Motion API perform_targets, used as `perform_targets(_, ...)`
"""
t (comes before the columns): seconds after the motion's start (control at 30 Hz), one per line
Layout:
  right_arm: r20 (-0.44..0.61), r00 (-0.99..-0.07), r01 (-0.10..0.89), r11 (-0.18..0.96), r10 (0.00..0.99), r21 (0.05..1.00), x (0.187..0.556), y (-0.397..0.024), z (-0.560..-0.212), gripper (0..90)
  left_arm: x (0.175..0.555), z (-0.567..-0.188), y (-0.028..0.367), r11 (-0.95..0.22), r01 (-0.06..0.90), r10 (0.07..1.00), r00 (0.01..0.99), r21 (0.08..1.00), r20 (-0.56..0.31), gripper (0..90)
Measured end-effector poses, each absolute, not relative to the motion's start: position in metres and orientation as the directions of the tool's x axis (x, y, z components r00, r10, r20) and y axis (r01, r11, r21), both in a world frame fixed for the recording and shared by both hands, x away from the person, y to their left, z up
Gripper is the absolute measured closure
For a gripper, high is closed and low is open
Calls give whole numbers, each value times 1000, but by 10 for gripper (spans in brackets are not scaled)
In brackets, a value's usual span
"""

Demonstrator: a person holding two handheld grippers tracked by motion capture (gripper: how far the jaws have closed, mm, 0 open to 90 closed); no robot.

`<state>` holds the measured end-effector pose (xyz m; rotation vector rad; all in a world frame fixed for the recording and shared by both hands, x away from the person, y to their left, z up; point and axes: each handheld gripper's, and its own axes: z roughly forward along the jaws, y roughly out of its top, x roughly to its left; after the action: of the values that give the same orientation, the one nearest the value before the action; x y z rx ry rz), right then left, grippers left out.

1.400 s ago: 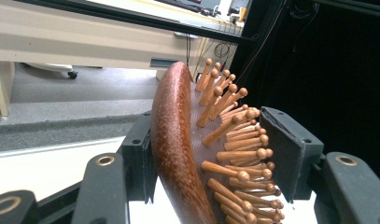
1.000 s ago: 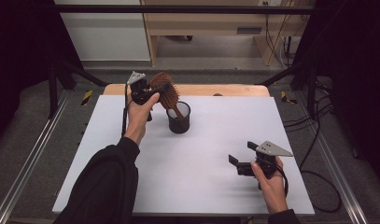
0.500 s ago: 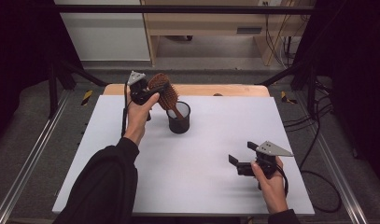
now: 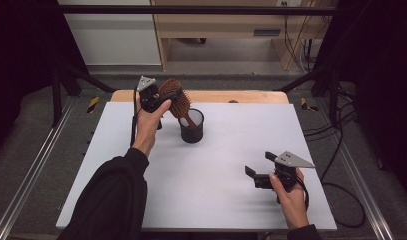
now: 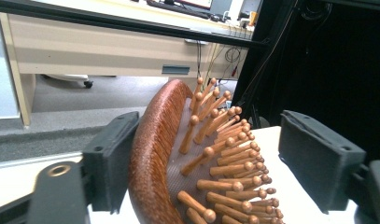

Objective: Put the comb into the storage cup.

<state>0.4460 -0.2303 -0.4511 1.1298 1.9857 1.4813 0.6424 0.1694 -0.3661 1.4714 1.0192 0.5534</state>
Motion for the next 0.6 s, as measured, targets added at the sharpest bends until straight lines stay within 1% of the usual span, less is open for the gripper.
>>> perform_targets(0.13, 137, -584, 361, 105, 800, 927, 446, -230, -452, 31, 642, -366, 170, 81, 272, 843, 496, 959, -211, 140)
perform_targets(0.23, 138, -583, 362, 104, 801, 926, 447, -230, -452, 31, 642, -366, 172, 95, 279, 842, 489, 956, -226, 103)
perform_targets(0.6, 141, -585, 362, 101, 799, 927, 447, -229, -452, 30, 639, -365, 173, 95, 260, 847, 487, 961, -216, 49)
